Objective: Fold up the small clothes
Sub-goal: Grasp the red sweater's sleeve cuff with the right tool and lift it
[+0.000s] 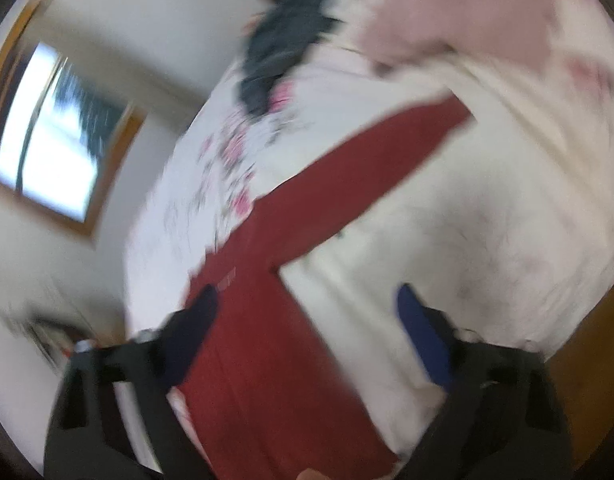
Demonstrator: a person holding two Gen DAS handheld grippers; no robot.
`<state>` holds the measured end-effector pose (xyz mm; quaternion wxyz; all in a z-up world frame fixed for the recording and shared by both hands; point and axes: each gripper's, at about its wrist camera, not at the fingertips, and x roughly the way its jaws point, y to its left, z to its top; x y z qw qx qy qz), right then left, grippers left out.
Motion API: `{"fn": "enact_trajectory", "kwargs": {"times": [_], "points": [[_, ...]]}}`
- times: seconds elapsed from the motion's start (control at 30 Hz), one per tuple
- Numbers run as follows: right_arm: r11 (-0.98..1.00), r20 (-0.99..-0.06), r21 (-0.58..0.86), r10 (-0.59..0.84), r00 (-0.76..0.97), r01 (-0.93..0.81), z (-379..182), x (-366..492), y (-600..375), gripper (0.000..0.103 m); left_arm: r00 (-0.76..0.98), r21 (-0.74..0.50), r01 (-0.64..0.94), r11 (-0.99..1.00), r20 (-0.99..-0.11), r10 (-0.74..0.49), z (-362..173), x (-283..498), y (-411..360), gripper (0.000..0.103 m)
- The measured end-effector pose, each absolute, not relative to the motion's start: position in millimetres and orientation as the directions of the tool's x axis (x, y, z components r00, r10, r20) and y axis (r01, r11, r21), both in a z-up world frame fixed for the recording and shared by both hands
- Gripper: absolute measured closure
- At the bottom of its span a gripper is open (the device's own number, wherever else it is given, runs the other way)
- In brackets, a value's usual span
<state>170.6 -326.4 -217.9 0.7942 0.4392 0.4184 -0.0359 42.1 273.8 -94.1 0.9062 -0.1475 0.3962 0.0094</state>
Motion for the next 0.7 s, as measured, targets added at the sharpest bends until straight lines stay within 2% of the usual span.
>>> {"fn": "enact_trajectory", "kwargs": {"times": [0.13,0.3,0.37,0.47,0.7], "points": [[0.373,-0.640,0.764,0.336,0.691,0.526,-274.7,192.4,-403.1,0.039,0.708,-0.285,-0.120,0.951,-0.696,-0.120,-101.2,54.1,265.6,0.004],[0.126,-0.547,0.834,0.316,0.775,0.537,-333.8,222.8,-476.8,0.042,0.650,-0.355,-0.124,0.927,-0.734,-0.194,-117.4,82.2,257.4,0.004],[0.085,-0.551,0.829,0.291,0.782,0.552,-350.7,234.5,-493.6,0.044,0.596,-0.398,-0.161,0.903,-0.769,-0.232,-129.6,94.5,258.3,0.004],[0.034,-0.570,0.811,0.278,0.774,0.585,-377.9,254.0,-509.8,0.052,0.554,-0.432,-0.197,0.880,-0.790,-0.263,-144.5,105.4,257.8,0.004],[0.056,-0.621,0.776,0.242,0.746,0.628,-406.7,278.4,-518.5,0.054,0.542,-0.495,-0.211,0.843,-0.777,-0.320,-161.1,114.2,255.7,0.004]]}}
